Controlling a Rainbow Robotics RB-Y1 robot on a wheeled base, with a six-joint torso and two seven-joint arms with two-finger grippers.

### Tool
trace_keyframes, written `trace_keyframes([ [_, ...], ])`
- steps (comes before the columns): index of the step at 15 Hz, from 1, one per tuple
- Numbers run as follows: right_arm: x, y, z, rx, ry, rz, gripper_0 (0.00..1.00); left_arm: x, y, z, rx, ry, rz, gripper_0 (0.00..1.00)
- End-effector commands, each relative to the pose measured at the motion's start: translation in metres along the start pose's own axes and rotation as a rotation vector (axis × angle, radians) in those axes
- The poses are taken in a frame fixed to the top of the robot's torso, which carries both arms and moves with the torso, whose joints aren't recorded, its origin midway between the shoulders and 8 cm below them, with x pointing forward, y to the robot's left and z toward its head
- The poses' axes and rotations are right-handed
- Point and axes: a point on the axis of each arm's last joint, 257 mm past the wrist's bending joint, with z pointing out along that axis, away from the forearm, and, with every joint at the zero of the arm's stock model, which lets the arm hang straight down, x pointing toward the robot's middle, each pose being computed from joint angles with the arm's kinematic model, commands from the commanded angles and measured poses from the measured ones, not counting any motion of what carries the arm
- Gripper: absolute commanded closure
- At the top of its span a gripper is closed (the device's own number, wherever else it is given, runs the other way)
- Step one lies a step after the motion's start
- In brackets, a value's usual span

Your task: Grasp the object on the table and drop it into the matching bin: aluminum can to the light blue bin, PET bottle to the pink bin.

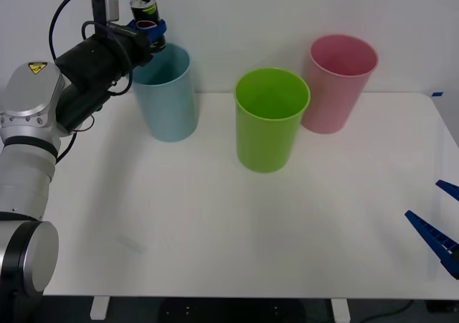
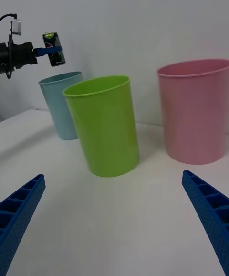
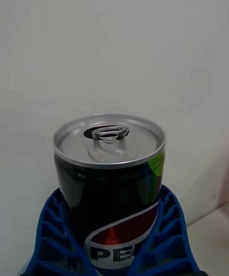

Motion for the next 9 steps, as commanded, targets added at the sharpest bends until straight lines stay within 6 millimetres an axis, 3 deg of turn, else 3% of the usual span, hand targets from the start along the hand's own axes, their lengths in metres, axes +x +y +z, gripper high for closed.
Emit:
trace_keyframes([
  [1, 0.0000, 0.0000, 0.0000, 0.000, 0.000, 0.000, 0.00, 0.0001, -0.0006, 0.0001, 0.002, 0.000, 0.005, 0.97],
  [3, 0.0000, 0.0000, 0.0000, 0.000, 0.000, 0.000, 0.00, 0.0001, -0.0018, 0.0001, 0.006, 0.000, 0.008, 0.86],
  [4, 0.0000, 0.0000, 0.0000, 0.000, 0.000, 0.000, 0.00, -0.0001, -0.0022, 0.0001, 0.008, -0.001, 0.011, 0.56],
  [5, 0.0000, 0.0000, 0.0000, 0.000, 0.000, 0.000, 0.00, -0.0008, -0.0017, -0.0001, 0.007, -0.003, 0.011, 0.00],
  [9, 0.0000, 0.0000, 0.0000, 0.000, 0.000, 0.000, 0.00, -0.0007, -0.0044, -0.0005, 0.018, -0.005, 0.012, 0.00],
])
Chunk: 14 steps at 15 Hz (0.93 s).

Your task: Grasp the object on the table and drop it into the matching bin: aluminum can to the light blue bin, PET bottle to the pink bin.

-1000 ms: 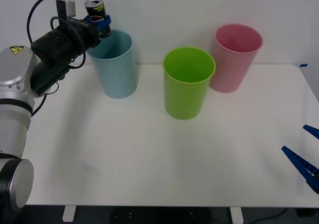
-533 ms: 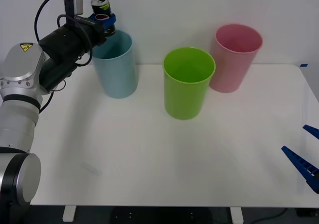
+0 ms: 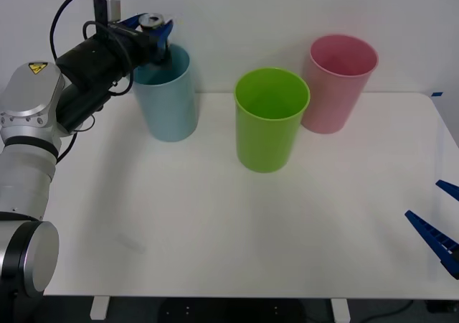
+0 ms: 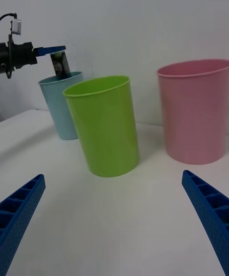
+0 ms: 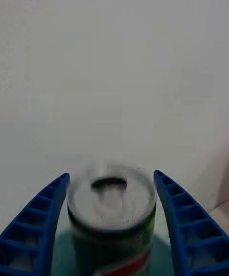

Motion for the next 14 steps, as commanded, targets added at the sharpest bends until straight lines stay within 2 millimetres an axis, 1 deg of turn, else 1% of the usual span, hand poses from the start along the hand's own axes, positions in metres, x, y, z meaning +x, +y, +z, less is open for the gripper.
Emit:
trace_keyframes([
  [1, 0.000, 0.000, 0.000, 0.000, 0.000, 0.000, 0.00, 0.000, -0.002, 0.000, 0.009, -0.001, -0.004, 0.00],
  [5, 0.000, 0.000, 0.000, 0.000, 0.000, 0.000, 0.00, 0.002, -0.005, -0.002, 0.019, -0.004, -0.021, 0.00],
  [9, 0.000, 0.000, 0.000, 0.000, 0.000, 0.000, 0.00, 0.006, -0.004, -0.010, 0.024, -0.024, -0.064, 0.00],
  [13, 0.000, 0.000, 0.000, 0.000, 0.000, 0.000, 0.00, 0.007, 0.000, -0.042, 0.015, -0.070, -0.078, 0.00],
  [14, 0.000, 0.000, 0.000, 0.000, 0.000, 0.000, 0.00, 0.008, 0.004, -0.051, 0.009, -0.077, -0.080, 0.00],
])
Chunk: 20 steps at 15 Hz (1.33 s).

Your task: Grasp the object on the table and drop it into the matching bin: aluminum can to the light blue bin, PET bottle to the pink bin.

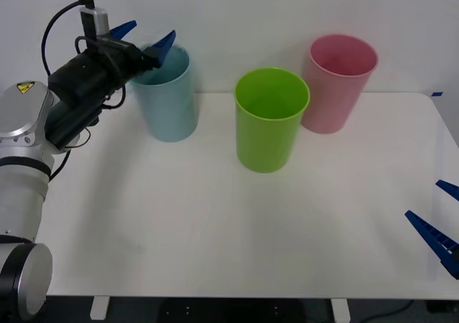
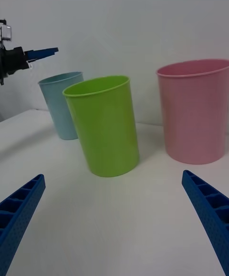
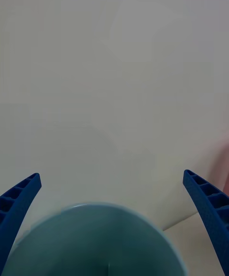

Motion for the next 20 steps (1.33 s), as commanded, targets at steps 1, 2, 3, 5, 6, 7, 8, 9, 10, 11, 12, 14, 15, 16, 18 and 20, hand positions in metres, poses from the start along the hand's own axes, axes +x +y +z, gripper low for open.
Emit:
trace_keyframes([
  [1, 0.000, 0.000, 0.000, 0.000, 0.000, 0.000, 0.00, 0.001, 0.007, -0.029, -0.009, -0.021, -0.002, 0.00],
  [2, 0.000, 0.000, 0.000, 0.000, 0.000, 0.000, 0.00, 0.001, 0.010, -0.039, -0.011, -0.024, -0.002, 0.00],
  [3, 0.000, 0.000, 0.000, 0.000, 0.000, 0.000, 0.00, -0.001, 0.013, -0.054, -0.009, -0.030, 0.001, 0.00],
  [5, 0.000, 0.000, 0.000, 0.000, 0.000, 0.000, 0.00, 0.004, 0.015, -0.079, 0.007, -0.025, 0.007, 0.00],
  [6, 0.000, 0.000, 0.000, 0.000, 0.000, 0.000, 0.00, 0.009, 0.016, -0.093, 0.014, -0.014, 0.008, 0.00],
  [7, 0.000, 0.000, 0.000, 0.000, 0.000, 0.000, 0.00, 0.012, 0.019, -0.106, 0.015, -0.004, 0.016, 0.00],
  [8, 0.000, 0.000, 0.000, 0.000, 0.000, 0.000, 0.00, 0.015, 0.022, -0.118, 0.017, 0.007, 0.020, 0.00],
  [9, 0.000, 0.000, 0.000, 0.000, 0.000, 0.000, 0.00, 0.019, 0.023, -0.130, 0.030, 0.018, 0.021, 0.00],
  [10, 0.000, 0.000, 0.000, 0.000, 0.000, 0.000, 0.00, 0.023, 0.024, -0.143, 0.042, 0.031, 0.026, 0.00],
  [11, 0.000, 0.000, 0.000, 0.000, 0.000, 0.000, 0.00, 0.024, 0.027, -0.155, 0.047, 0.039, 0.036, 0.00],
  [12, 0.000, 0.000, 0.000, 0.000, 0.000, 0.000, 0.00, 0.026, 0.028, -0.168, 0.057, 0.049, 0.043, 0.00],
  [14, 0.000, 0.000, 0.000, 0.000, 0.000, 0.000, 0.00, 0.031, 0.028, -0.193, 0.081, 0.067, 0.057, 0.00],
  [15, 0.000, 0.000, 0.000, 0.000, 0.000, 0.000, 0.00, 0.033, 0.027, -0.205, 0.085, 0.074, 0.067, 0.00],
  [16, 0.000, 0.000, 0.000, 0.000, 0.000, 0.000, 0.00, 0.032, 0.027, -0.218, 0.087, 0.079, 0.081, 0.00],
  [18, 0.000, 0.000, 0.000, 0.000, 0.000, 0.000, 0.00, 0.033, 0.027, -0.245, 0.090, 0.094, 0.104, 0.00],
  [20, 0.000, 0.000, 0.000, 0.000, 0.000, 0.000, 0.00, 0.034, 0.028, -0.272, 0.080, 0.113, 0.134, 0.00],
])
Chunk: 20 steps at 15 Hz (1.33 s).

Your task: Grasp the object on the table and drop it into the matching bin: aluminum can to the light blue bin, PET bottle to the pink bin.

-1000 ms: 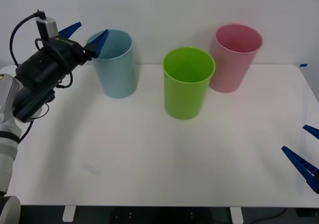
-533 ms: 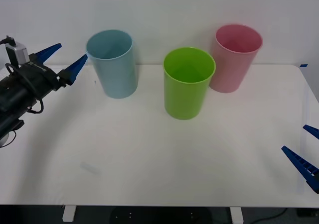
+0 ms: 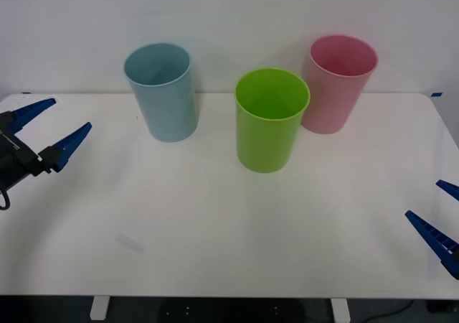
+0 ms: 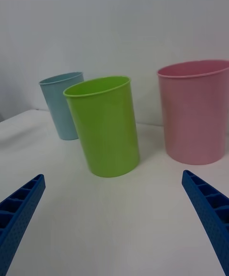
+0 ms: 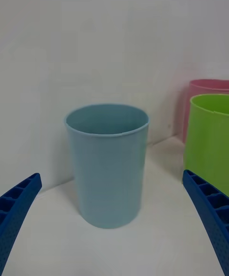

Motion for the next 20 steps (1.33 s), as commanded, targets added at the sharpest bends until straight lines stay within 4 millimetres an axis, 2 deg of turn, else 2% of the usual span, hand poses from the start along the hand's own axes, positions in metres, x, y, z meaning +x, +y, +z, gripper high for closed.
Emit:
trace_keyframes([
  [1, 0.000, 0.000, 0.000, 0.000, 0.000, 0.000, 0.00, 0.004, -0.004, -0.035, -0.013, 0.030, 0.041, 0.00],
  [5, 0.000, 0.000, 0.000, 0.000, 0.000, 0.000, 0.00, 0.010, -0.011, -0.079, -0.011, 0.066, 0.053, 0.00],
  [10, 0.000, 0.000, 0.000, 0.000, 0.000, 0.000, 0.00, 0.021, -0.020, -0.112, -0.022, 0.102, 0.032, 0.00],
  [15, 0.000, 0.000, 0.000, 0.000, 0.000, 0.000, 0.00, 0.027, -0.025, -0.127, -0.031, 0.109, -0.003, 0.00],
  [20, 0.000, 0.000, 0.000, 0.000, 0.000, 0.000, 0.00, 0.031, -0.031, -0.131, -0.019, 0.112, -0.029, 0.00],
])
